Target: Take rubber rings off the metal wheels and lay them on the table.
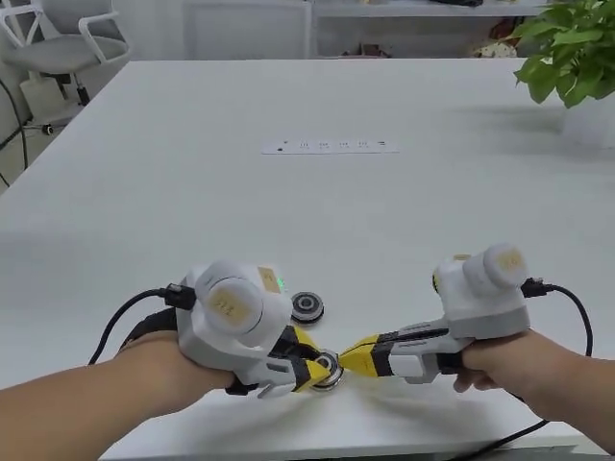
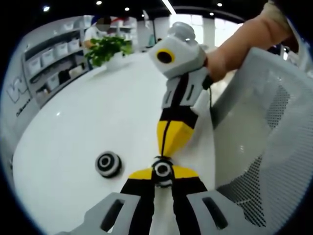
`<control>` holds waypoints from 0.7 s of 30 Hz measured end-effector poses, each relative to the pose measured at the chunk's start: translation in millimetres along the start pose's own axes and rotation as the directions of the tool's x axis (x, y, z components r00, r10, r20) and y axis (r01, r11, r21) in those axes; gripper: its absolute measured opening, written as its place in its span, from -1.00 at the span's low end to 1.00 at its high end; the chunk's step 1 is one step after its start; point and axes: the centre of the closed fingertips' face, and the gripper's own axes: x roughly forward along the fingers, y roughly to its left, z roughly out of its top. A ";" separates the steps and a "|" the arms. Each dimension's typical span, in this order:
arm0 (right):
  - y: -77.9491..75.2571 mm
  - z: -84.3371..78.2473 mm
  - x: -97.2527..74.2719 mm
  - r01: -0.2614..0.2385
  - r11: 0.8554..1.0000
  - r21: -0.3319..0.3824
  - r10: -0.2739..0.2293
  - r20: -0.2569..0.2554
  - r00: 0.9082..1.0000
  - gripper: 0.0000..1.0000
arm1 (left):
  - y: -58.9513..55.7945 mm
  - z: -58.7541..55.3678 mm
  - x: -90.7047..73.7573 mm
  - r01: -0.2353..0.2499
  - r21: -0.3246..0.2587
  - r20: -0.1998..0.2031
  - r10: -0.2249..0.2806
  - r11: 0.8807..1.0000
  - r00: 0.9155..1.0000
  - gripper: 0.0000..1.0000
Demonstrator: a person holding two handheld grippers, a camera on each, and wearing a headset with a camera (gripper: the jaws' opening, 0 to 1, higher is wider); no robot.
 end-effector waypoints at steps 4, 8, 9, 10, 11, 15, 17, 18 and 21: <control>1.4 0.2 0.2 -0.005 1.000 -0.006 0.005 -0.002 1.000 -1.00 | 0.0 0.0 -0.2 0.001 0.001 -0.003 -0.001 1.000 1.000 -0.77; 4.3 1.1 1.9 -0.014 1.000 -0.024 0.013 -0.007 1.000 -1.00 | -0.1 0.0 -0.1 0.002 0.003 -0.002 -0.002 1.000 1.000 -0.77; 5.0 1.2 2.3 -0.018 1.000 -0.025 0.018 -0.006 1.000 -1.00 | -0.1 0.1 -0.1 0.002 0.004 -0.002 -0.002 1.000 1.000 -0.77; 5.3 1.3 2.6 -0.020 0.999 -0.026 0.020 -0.006 1.000 -1.00 | -0.1 0.1 -0.1 0.002 0.004 -0.002 -0.002 1.000 1.000 -0.77; 6.7 1.7 3.4 -0.024 0.999 -0.031 0.023 -0.006 1.000 -1.00 | -0.2 0.1 -0.1 0.002 0.004 -0.002 -0.002 1.000 1.000 -0.77; 9.1 1.4 5.8 -0.033 0.998 -0.050 0.032 -0.015 0.999 -1.00 | 0.0 0.2 -0.1 0.001 0.003 -0.003 -0.001 1.000 1.000 -0.77; 9.2 2.1 6.3 -0.035 0.998 -0.051 0.035 -0.012 0.999 -1.00 | 0.0 0.2 -0.2 0.001 0.002 -0.002 -0.001 1.000 1.000 -0.76; 8.8 2.0 6.2 -0.033 0.997 -0.063 0.032 -0.015 0.999 -1.00 | 0.0 0.2 -0.1 0.001 0.002 -0.002 -0.001 1.000 1.000 -0.76; 9.6 2.1 7.1 -0.036 0.997 -0.066 0.035 -0.015 0.999 -1.00 | -0.2 0.3 -0.2 0.002 0.003 -0.001 -0.002 1.000 1.000 -0.76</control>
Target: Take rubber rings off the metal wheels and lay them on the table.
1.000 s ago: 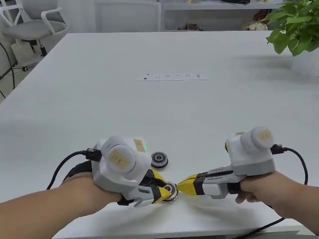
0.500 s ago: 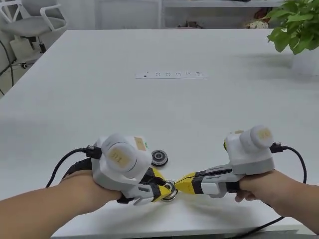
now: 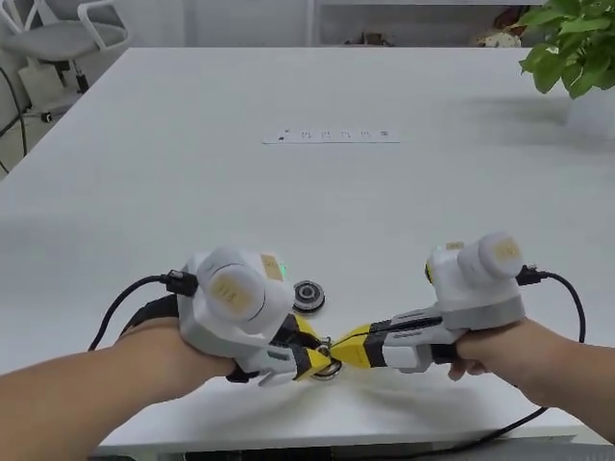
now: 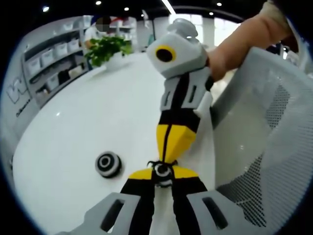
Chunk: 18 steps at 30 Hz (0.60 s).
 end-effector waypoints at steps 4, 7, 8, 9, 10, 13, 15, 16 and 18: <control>13.8 9.2 1.8 -0.047 0.999 0.010 0.047 0.035 0.998 -1.00 | 0.3 0.7 0.2 -0.001 0.002 0.005 0.001 1.000 1.000 -0.76; 6.5 7.7 2.9 -0.015 0.998 -0.058 0.015 0.004 1.000 -1.00 | 0.4 1.1 -0.3 -0.002 0.000 0.006 0.002 1.000 1.000 -0.76; 4.0 5.9 2.6 -0.004 0.998 -0.070 0.004 -0.002 1.000 -1.00 | 0.4 1.2 -0.6 -0.002 0.000 0.006 0.002 1.000 1.000 -0.76; 2.8 4.4 2.3 -0.001 0.997 -0.072 0.001 -0.004 1.000 -1.00 | 0.4 1.4 -0.7 -0.003 0.000 0.007 0.003 1.000 1.000 -0.76; 0.2 2.4 1.0 0.008 0.997 -0.077 -0.008 -0.003 1.000 -1.00 | 0.4 1.5 -0.8 -0.003 -0.002 0.008 0.003 1.000 1.000 -0.76; -2.1 1.1 -1.0 0.017 0.997 -0.076 -0.017 -0.002 1.000 -1.00 | 0.4 1.9 -0.9 -0.009 0.000 0.006 0.009 1.000 1.000 -0.76; -2.4 1.2 -1.3 0.019 0.997 -0.075 -0.019 -0.001 1.000 -1.00 | 0.4 2.2 -0.7 -0.014 -0.005 0.008 0.014 1.000 1.000 -0.75; -2.3 1.2 -1.3 0.019 0.997 -0.075 -0.019 -0.001 1.000 -1.00 | 0.3 2.5 -0.7 -0.014 -0.004 0.012 0.014 1.000 1.000 -0.75; -2.5 1.1 -1.8 0.019 0.997 -0.072 -0.019 0.000 1.000 -1.00 | 0.5 2.5 -0.5 -0.010 -0.009 0.016 0.010 1.000 1.000 -0.75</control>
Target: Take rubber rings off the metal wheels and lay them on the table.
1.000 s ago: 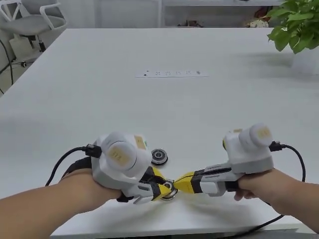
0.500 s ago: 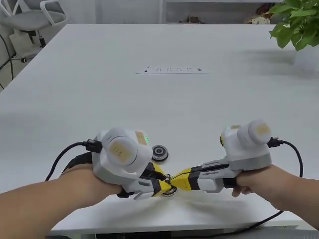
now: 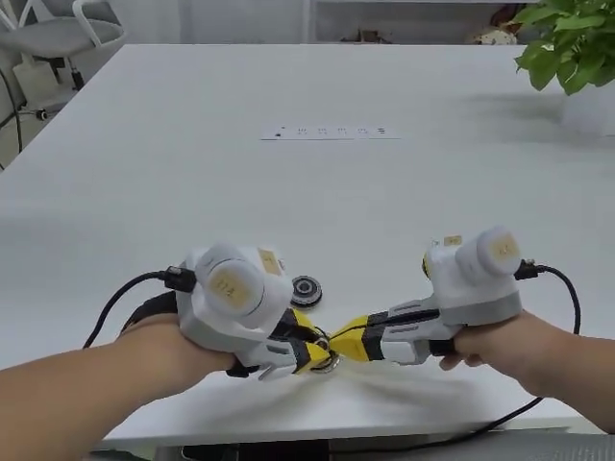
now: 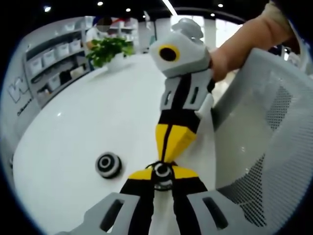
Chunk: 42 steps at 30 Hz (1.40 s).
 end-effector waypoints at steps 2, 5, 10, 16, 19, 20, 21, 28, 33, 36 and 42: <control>-0.8 -0.7 -0.7 0.002 1.000 0.000 -0.002 -0.002 1.000 -1.00 | -0.3 0.1 0.3 0.005 0.006 -0.001 -0.005 1.000 1.000 -0.74; -1.7 -0.5 -1.7 0.007 1.000 0.002 -0.007 -0.001 1.000 -1.00 | -1.2 0.9 1.1 0.008 0.019 -0.006 -0.008 1.000 1.000 -0.73; -0.9 1.6 -2.6 0.008 1.000 0.000 -0.008 0.002 1.000 -1.00 | -3.4 3.7 -0.1 0.016 0.040 -0.007 -0.016 0.999 1.000 -0.66; -1.1 3.7 -4.1 0.011 1.000 0.002 -0.011 0.008 1.000 -1.00 | -6.1 8.2 -4.7 0.032 0.037 0.006 -0.033 0.999 0.999 -0.59; -1.3 6.0 -6.2 0.013 1.000 0.004 -0.013 0.016 1.000 -1.00 | -7.0 8.5 -8.2 0.043 0.037 0.006 -0.043 0.998 0.999 -0.56; -1.7 6.3 -6.6 0.012 1.000 0.005 -0.012 0.018 1.000 -1.00 | -6.6 8.6 -9.8 0.042 0.035 0.008 -0.043 0.998 0.999 -0.54; -1.4 7.0 -6.7 0.012 1.000 0.005 -0.012 0.020 1.000 -1.00 | -6.1 8.8 -10.8 0.040 0.034 0.010 -0.041 0.999 0.999 -0.52; 0.6 12.9 -8.3 0.005 1.000 0.006 -0.005 0.028 1.000 -1.00 | -8.0 10.9 -25.0 0.051 0.015 0.033 -0.051 0.999 0.998 -0.39; 1.3 15.0 -9.2 0.002 1.000 0.006 -0.002 0.029 1.000 -1.00 | -4.5 8.5 -36.4 0.043 0.002 0.045 -0.043 0.999 0.998 -0.30; 2.9 17.3 -10.3 -0.004 1.000 0.002 0.003 0.026 1.000 -1.00 | -2.5 7.5 -46.1 0.043 -0.015 0.060 -0.042 0.999 0.997 -0.26; 5.7 26.4 -8.5 -0.012 1.000 -0.006 0.013 0.031 0.999 -1.00 | 5.3 3.4 -64.8 0.024 -0.040 0.077 -0.021 0.999 0.997 -0.13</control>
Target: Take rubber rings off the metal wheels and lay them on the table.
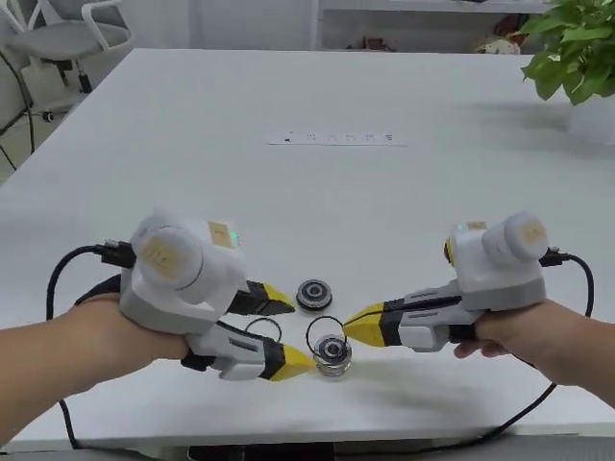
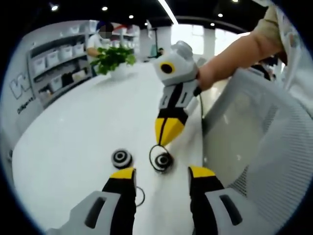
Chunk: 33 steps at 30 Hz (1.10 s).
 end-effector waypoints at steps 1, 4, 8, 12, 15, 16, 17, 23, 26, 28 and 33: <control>0.5 1.3 0.7 -0.001 1.000 -0.001 0.001 0.001 1.000 -1.00 | 2.1 -0.2 -3.0 -0.009 -0.020 0.006 0.009 1.000 1.000 -0.10; 1.4 5.8 4.6 -0.005 1.000 -0.007 0.005 0.001 1.000 -1.00 | 6.4 2.4 -13.8 -0.019 -0.088 0.045 0.023 0.996 0.999 -0.05; -0.5 11.0 9.6 -0.006 1.000 -0.013 0.006 -0.001 1.000 -1.00 | 13.9 -1.2 -26.3 -0.051 -0.093 0.052 0.056 0.994 0.997 -0.02; -0.7 16.9 17.1 -0.011 1.000 -0.016 0.011 -0.007 1.000 -1.00 | 20.8 -8.0 -35.8 -0.077 -0.120 0.054 0.084 0.990 0.995 0.04; -1.0 20.0 23.6 -0.015 1.000 -0.018 0.014 -0.013 1.000 -1.00 | 22.5 -13.5 -40.6 -0.088 -0.125 0.046 0.095 0.988 0.994 0.11; -0.9 21.3 26.7 -0.016 1.000 -0.019 0.016 -0.016 1.000 -1.00 | 22.7 -15.0 -41.7 -0.091 -0.125 0.043 0.097 0.988 0.994 0.13; -0.9 22.3 28.6 -0.017 1.000 -0.020 0.017 -0.017 1.000 -1.00 | 23.1 -17.1 -43.6 -0.096 -0.124 0.038 0.102 0.988 0.994 0.16; -2.1 24.8 42.2 -0.025 1.000 -0.007 0.024 -0.027 0.999 -1.00 | 27.3 -26.1 -51.2 -0.122 -0.138 0.030 0.127 0.983 0.991 0.30; -4.0 24.5 49.0 -0.021 1.000 0.009 0.021 -0.032 0.999 -1.00 | 28.0 -29.5 -53.2 -0.128 -0.145 0.026 0.133 0.981 0.991 0.34; -3.3 23.8 53.6 -0.025 1.000 0.016 0.025 -0.037 0.999 -1.00 | 28.4 -32.5 -54.5 -0.131 -0.151 0.021 0.136 0.980 0.990 0.38; 0.7 20.3 64.1 -0.034 0.999 0.020 0.035 -0.063 0.997 -1.00 | 29.0 -38.7 -57.2 -0.141 -0.151 0.008 0.144 0.978 0.990 0.42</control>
